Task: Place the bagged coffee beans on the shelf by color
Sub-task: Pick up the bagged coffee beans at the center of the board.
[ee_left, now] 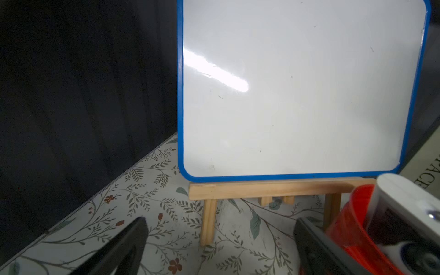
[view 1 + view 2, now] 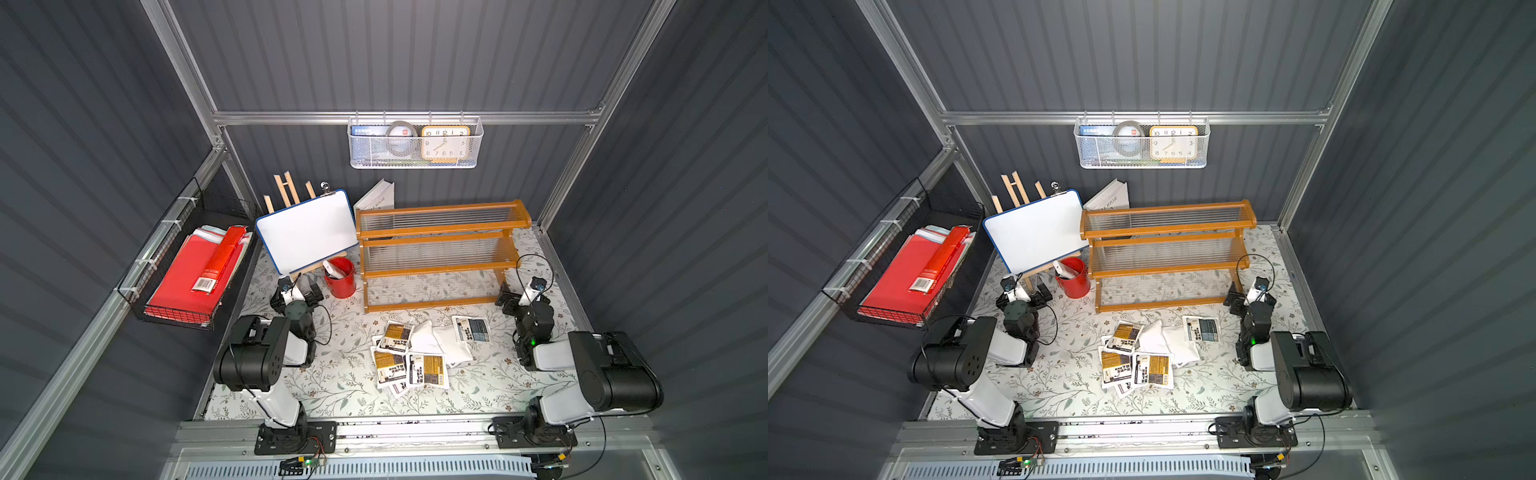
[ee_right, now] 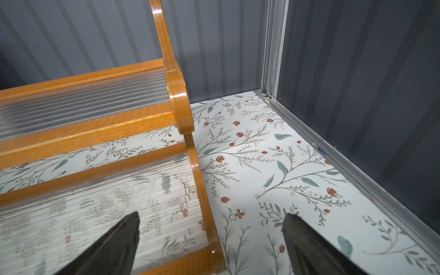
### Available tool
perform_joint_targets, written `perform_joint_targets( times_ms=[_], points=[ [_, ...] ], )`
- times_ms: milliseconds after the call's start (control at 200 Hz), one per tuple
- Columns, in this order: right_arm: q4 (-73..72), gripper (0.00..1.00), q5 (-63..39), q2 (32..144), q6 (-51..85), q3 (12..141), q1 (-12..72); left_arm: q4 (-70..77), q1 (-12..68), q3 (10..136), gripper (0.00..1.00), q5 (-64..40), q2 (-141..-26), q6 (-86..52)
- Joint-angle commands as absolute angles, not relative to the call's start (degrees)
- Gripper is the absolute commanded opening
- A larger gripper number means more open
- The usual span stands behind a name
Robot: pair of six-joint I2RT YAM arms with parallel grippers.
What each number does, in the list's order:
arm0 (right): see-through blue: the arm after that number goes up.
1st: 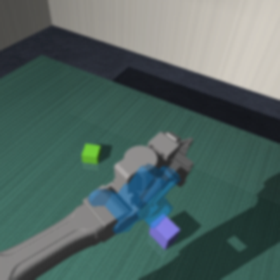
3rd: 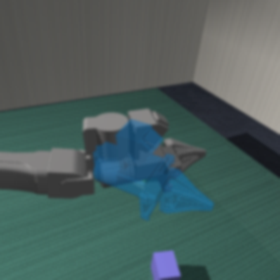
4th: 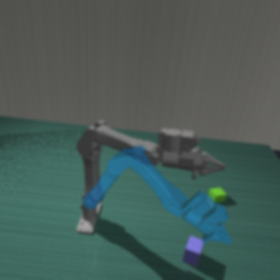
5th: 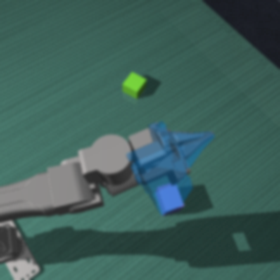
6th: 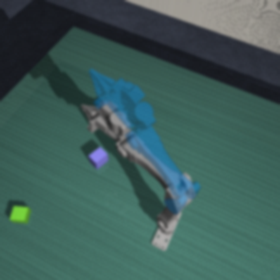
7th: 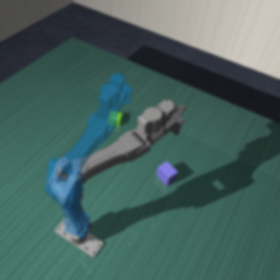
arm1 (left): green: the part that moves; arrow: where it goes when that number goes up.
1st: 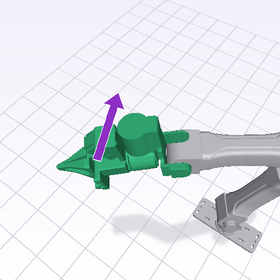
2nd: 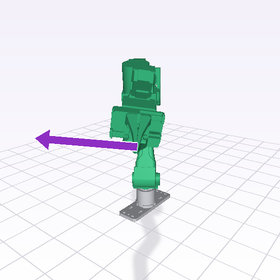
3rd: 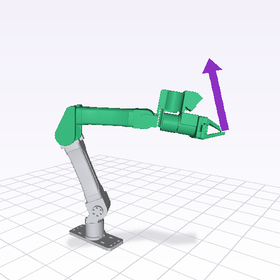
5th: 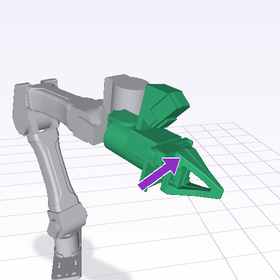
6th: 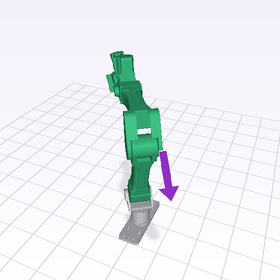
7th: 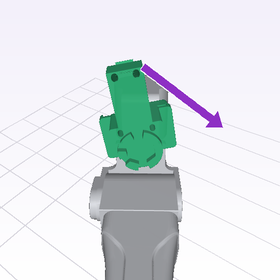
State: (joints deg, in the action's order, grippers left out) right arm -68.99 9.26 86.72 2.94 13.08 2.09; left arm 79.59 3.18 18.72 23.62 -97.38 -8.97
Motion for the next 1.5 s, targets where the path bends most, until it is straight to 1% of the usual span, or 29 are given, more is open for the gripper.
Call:
perform_joint_targets(
  times_ms=[0, 1246, 1356, 1411, 1451, 1496],
  points=[
    [-69.8, 0.99, 9.8, 86.7, 2.3, 13.7, 2.2, 79.9, 3.1, 18.7, 0.99, 24.3, -97.1, -7.9],
    [-68.7, 0.99, 8.8, 86.4, 2.5, 14.1, 1.8, 79.7, 3.1, 18.9, 0.99, 24.1, -97.1, -8.0],
    [-68.0, 0.92, 8.8, 86.1, 2.5, 14.2, 1.8, 79.8, 3.1, 18.8, 0.99, 24.2, -97.1, -7.9],
    [-67.9, 0.87, 8.7, 86.1, 2.5, 14.2, 1.8, 80.0, 3.1, 18.7, 0.99, 24.2, -97.0, -7.9],
    [-67.9, 0.85, 8.8, 86.1, 2.5, 14.2, 1.8, 80.4, 3.1, 18.8, 0.99, 24.6, -96.6, -7.9],
    [-67.5, 0.82, 8.9, 86.0, 2.4, 14.3, 1.9, 73.6, 3.1, 21.4, 0.99, 26.2, -94.8, -8.6]
  ],
)
